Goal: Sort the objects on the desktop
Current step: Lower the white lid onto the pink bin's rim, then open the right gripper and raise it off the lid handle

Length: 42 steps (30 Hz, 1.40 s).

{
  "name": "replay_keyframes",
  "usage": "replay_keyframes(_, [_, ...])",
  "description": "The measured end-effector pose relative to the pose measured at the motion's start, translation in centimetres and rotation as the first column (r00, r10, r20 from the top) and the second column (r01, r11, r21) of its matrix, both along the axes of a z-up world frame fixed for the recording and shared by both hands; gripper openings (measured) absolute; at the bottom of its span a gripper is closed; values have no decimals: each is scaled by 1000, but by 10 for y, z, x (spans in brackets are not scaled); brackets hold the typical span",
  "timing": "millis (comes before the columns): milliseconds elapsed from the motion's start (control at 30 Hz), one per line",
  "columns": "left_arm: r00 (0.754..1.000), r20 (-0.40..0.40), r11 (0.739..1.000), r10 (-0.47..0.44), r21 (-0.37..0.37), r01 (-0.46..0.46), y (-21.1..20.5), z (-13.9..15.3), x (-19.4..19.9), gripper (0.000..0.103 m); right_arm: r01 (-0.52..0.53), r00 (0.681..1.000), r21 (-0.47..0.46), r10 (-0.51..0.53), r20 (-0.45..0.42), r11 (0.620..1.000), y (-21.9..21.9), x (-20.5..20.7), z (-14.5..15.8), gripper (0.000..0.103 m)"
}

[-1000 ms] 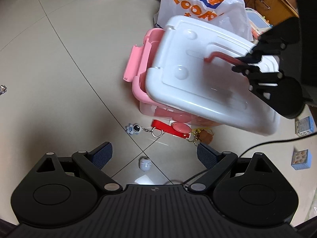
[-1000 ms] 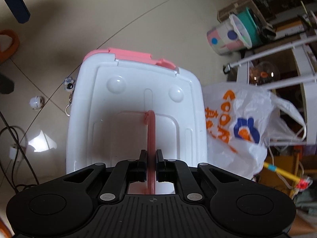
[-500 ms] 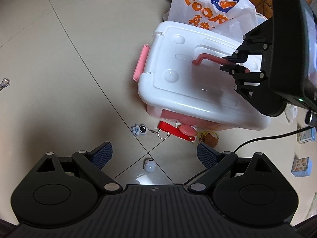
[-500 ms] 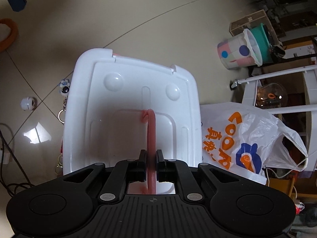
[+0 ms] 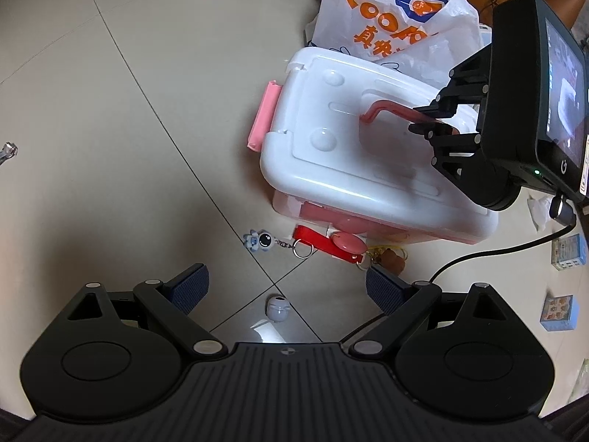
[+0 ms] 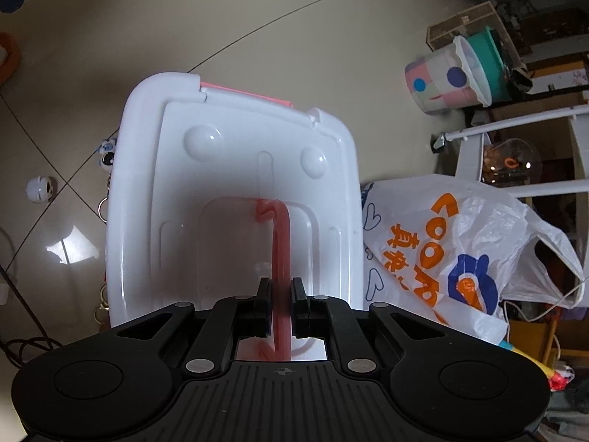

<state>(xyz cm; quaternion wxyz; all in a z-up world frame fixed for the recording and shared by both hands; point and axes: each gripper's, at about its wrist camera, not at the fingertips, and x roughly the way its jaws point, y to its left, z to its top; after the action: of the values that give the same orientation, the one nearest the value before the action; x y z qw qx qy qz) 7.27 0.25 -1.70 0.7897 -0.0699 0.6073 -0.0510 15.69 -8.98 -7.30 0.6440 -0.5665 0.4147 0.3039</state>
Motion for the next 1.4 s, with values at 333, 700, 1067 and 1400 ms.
replay_keyframes(333, [1000,-5,1000,-8,1,8,-1,-2,0,94,23,1000,-2,-23,-3,1000,-6,-3,-5,8])
replay_keyframes(700, [1000,11,1000,-25,6,25,-8,5,-1,94,168,986,140,-167,-18,976,-20,-9,31,42])
replay_keyframes(1067, [995,55,995,-82,64,79,-20,16,-16,94,367,923,289,-385,8,885,-58,-56,90,50])
replay_keyframes(1400, [984,120,988,-132,92,121,-32,31,-39,94,508,816,419,-576,46,753,-63,-119,120,54])
